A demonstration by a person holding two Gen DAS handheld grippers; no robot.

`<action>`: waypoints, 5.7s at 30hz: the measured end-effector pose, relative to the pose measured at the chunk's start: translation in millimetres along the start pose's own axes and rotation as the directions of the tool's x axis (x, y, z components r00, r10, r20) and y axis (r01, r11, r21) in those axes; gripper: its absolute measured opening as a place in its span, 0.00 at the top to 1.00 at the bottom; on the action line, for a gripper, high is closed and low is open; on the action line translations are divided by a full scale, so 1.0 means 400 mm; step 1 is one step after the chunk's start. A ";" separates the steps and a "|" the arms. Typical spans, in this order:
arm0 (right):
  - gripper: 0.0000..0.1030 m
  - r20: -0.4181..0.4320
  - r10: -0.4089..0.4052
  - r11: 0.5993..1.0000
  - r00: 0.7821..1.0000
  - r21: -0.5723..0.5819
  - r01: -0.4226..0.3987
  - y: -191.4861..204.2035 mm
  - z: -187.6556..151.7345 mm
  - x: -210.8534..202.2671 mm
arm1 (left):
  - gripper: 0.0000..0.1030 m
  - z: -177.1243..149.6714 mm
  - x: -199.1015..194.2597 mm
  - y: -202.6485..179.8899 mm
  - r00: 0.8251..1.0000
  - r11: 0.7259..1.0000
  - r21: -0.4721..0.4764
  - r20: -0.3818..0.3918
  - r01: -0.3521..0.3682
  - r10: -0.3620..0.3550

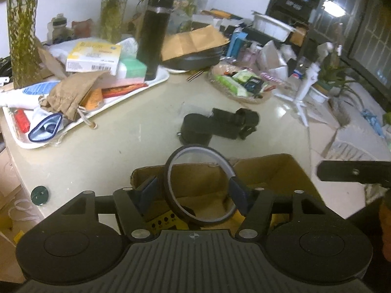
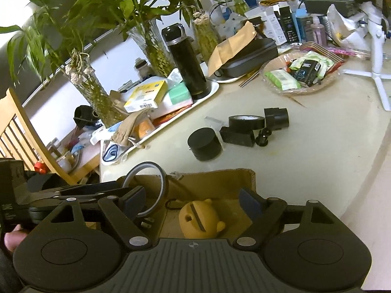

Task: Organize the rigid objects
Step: 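Lower the clear ring into the cardboard box and open the left tool, then move the left tool to the black round disc and close on it, then grasp the small black ring piece with the right tool while the left tool holds the disc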

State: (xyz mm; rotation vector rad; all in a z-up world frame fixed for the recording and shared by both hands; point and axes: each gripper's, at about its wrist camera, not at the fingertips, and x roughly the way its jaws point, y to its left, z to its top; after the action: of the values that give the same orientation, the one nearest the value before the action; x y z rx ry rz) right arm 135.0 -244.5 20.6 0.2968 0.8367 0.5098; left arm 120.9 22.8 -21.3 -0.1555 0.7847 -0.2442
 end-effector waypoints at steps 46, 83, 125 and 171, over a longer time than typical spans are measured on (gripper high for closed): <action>0.18 0.027 -0.026 0.999 0.999 0.022 0.025 -0.017 0.002 -0.010 | 0.90 0.021 0.035 0.033 0.982 0.980 -0.107 -0.066 0.168 -0.176; 0.00 0.000 -0.223 0.975 0.975 -0.023 0.223 -0.027 0.011 0.037 | 0.27 0.047 0.019 -0.040 0.994 0.983 0.146 0.041 -0.107 0.102; 0.00 0.017 -0.316 0.940 0.949 -0.129 0.316 -0.115 0.166 0.189 | 0.27 0.185 0.179 0.003 0.993 0.971 0.215 -0.023 -0.105 0.112; 0.00 -0.040 -0.356 0.931 0.934 -0.103 0.350 -0.163 0.196 0.224 | 0.46 0.237 0.387 -0.073 0.976 0.949 0.314 -0.204 -0.004 0.072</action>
State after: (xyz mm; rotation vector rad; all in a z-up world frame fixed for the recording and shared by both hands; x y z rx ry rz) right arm 265.7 -254.9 -14.6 0.0400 0.8961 0.2193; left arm 289.6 -43.2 -53.4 0.1887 0.9506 -0.3489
